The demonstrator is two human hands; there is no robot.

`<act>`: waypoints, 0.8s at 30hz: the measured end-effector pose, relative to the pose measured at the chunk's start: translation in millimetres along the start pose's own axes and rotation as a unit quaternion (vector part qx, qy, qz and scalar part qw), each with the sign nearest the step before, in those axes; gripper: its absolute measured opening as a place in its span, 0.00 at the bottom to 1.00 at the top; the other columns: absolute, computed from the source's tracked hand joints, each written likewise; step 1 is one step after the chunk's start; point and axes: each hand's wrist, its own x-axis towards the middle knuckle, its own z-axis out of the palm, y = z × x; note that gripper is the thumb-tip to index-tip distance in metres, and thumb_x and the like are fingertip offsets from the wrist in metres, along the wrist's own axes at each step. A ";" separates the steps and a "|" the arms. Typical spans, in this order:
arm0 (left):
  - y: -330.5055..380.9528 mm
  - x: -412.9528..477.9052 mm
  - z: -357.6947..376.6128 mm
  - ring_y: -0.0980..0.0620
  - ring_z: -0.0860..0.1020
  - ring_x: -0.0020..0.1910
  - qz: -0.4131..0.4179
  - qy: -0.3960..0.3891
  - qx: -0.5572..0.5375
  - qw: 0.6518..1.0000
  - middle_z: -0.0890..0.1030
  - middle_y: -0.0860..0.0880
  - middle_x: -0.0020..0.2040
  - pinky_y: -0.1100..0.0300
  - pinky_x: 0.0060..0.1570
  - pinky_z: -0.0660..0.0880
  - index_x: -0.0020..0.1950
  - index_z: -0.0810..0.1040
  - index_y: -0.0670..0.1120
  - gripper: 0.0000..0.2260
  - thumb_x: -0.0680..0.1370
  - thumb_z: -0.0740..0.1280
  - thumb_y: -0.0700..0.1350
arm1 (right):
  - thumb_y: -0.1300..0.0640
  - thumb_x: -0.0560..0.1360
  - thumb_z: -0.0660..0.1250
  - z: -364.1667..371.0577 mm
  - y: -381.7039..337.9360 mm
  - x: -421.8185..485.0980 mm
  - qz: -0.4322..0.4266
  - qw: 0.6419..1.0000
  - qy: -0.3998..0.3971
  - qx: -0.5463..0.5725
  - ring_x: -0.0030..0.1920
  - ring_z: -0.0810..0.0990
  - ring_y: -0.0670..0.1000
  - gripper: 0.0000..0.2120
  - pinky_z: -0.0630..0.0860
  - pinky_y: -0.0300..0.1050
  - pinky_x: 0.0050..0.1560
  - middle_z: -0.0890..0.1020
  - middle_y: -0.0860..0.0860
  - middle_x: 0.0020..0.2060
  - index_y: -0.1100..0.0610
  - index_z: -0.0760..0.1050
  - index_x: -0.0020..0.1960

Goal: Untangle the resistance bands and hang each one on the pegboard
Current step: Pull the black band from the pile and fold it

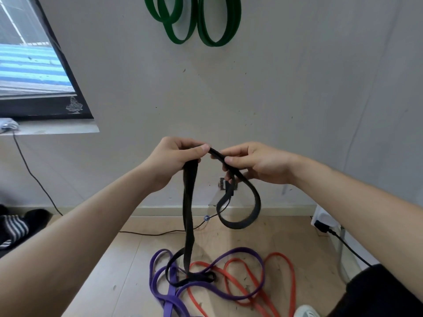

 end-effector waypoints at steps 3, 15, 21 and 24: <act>-0.3 -2.5 3.0 0.50 0.80 0.47 0.013 0.006 0.000 1.000 0.82 0.38 0.47 0.52 0.57 0.79 0.56 0.85 0.43 0.09 0.77 0.72 0.44 | 0.60 0.79 0.67 -1.6 1.6 2.4 -0.015 1.000 0.012 -0.009 0.51 0.83 0.52 0.15 0.76 0.58 0.65 0.81 0.51 0.47 0.55 0.78 0.66; -9.6 -1.1 2.4 0.51 0.81 0.42 0.047 -0.063 0.066 0.995 0.84 0.45 0.44 0.59 0.51 0.80 0.57 0.84 0.47 0.09 0.76 0.74 0.43 | 0.63 0.82 0.61 -1.0 -10.7 3.7 -0.129 0.987 0.093 0.016 0.35 0.70 0.46 0.08 0.75 0.41 0.46 0.71 0.51 0.36 0.61 0.76 0.58; -19.2 -1.7 4.2 0.50 0.85 0.47 0.021 -0.083 0.065 0.994 0.85 0.49 0.43 0.61 0.51 0.79 0.54 0.81 0.45 0.05 0.79 0.70 0.40 | 0.63 0.83 0.58 -14.5 -17.9 1.5 -0.178 0.962 0.193 0.071 0.37 0.73 0.48 0.07 0.75 0.40 0.47 0.72 0.51 0.37 0.58 0.75 0.54; -21.0 -0.1 4.8 0.49 0.84 0.46 0.012 -0.099 0.076 0.992 0.82 0.47 0.41 0.58 0.52 0.79 0.53 0.80 0.42 0.03 0.80 0.69 0.41 | 0.62 0.83 0.58 -25.4 -19.7 -1.3 -0.186 0.954 0.210 0.108 0.38 0.75 0.49 0.07 0.75 0.40 0.46 0.73 0.51 0.38 0.58 0.75 0.53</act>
